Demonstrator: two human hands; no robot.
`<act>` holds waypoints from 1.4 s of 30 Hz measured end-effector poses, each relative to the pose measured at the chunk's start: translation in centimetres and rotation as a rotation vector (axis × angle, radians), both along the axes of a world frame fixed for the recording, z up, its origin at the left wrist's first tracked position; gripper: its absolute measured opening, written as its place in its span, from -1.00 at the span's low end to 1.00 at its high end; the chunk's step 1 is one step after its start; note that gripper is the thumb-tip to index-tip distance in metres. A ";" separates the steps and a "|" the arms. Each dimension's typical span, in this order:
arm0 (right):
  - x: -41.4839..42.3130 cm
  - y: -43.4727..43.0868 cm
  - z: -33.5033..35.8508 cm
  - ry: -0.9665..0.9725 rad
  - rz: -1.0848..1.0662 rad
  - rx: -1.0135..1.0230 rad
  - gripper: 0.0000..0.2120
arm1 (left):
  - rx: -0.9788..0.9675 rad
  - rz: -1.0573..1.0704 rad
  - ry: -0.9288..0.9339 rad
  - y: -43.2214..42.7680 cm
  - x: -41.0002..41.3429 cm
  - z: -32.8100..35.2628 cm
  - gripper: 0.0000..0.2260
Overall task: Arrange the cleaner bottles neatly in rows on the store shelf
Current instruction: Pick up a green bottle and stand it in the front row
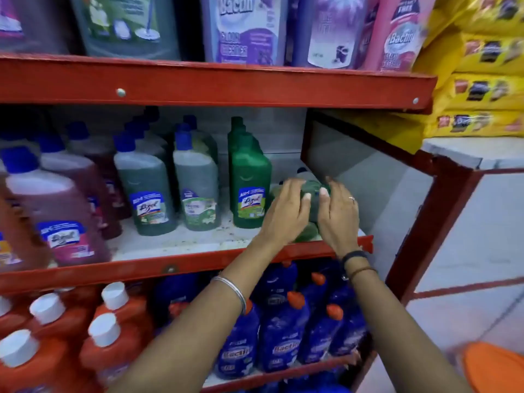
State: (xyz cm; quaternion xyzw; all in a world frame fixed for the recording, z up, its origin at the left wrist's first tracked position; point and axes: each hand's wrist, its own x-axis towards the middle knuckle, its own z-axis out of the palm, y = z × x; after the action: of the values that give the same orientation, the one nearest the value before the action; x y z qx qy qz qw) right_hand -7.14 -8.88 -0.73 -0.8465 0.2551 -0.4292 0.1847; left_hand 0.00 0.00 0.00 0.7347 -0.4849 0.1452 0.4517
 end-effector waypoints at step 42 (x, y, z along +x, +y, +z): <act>2.4 15.4 -3.0 -0.307 0.501 0.457 -0.48 | -0.234 -0.148 0.699 17.8 3.0 -1.3 -0.63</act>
State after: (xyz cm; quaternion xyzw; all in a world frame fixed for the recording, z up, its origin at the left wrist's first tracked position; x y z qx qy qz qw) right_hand -4.78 6.57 -3.73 -0.7455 0.0984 -0.4244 0.5044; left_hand 2.98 17.76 -1.27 0.6462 -0.3332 -0.0931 0.6802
